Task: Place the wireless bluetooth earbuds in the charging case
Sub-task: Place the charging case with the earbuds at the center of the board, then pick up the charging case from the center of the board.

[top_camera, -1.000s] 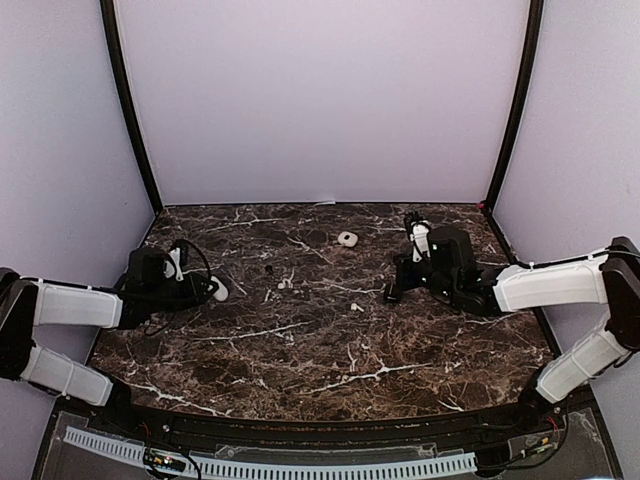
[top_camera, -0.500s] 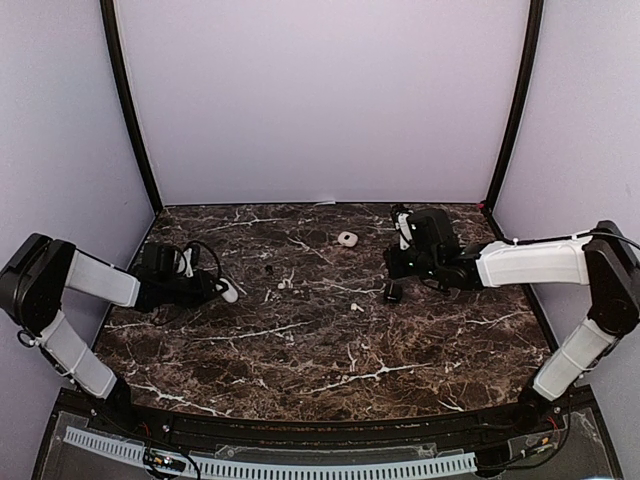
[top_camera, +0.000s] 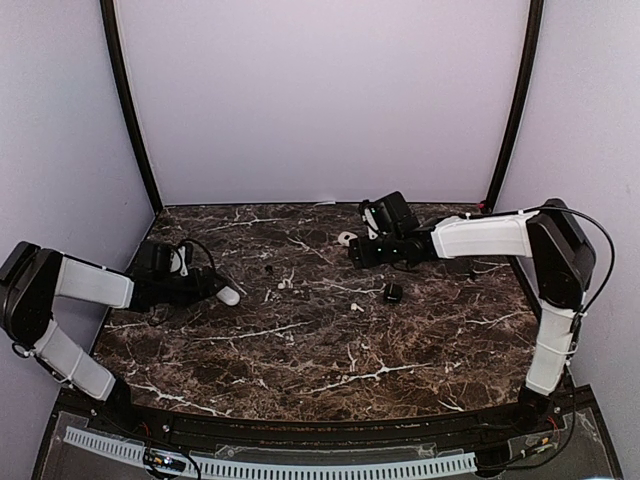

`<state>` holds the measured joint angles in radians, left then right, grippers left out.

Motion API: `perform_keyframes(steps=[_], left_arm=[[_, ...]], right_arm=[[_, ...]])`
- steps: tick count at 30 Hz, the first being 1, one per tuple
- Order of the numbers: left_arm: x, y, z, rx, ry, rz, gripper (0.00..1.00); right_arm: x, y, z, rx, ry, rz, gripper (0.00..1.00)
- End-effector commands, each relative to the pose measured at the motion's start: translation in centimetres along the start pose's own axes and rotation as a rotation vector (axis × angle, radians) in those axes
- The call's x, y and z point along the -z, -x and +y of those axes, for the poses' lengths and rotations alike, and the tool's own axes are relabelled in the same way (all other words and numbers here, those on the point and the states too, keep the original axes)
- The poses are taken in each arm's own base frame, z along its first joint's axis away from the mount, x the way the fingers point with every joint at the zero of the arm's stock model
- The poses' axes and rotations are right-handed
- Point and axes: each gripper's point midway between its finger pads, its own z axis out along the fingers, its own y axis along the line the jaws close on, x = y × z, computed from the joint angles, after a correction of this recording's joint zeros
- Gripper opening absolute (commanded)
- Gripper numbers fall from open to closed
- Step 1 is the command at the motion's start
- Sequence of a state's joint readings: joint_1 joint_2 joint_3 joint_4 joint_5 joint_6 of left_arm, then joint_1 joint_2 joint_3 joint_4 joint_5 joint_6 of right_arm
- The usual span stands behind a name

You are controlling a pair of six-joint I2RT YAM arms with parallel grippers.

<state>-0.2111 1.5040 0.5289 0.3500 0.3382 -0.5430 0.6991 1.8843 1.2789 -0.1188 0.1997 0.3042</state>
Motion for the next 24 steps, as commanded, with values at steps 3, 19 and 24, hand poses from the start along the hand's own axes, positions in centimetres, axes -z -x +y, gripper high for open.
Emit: perform_keyframes(steps=[3,19,24], left_arm=[[2.1,0.9,0.1,-0.037,0.052,-0.041,0.85],[6.0,0.5,-4.4,-0.115,-0.166,-0.106,0.81],[6.5,0.3,-4.7,-0.126,-0.187,-0.120,0.80]], right_arm=[[-0.4,1.8,0.3,0.114,0.049,-0.005,0.86],[-1.6,4.3,-0.3,0.405,0.286,0.003,0.91],[-3.6,4.3,-0.4,0.479,0.294,0.035,0.92]])
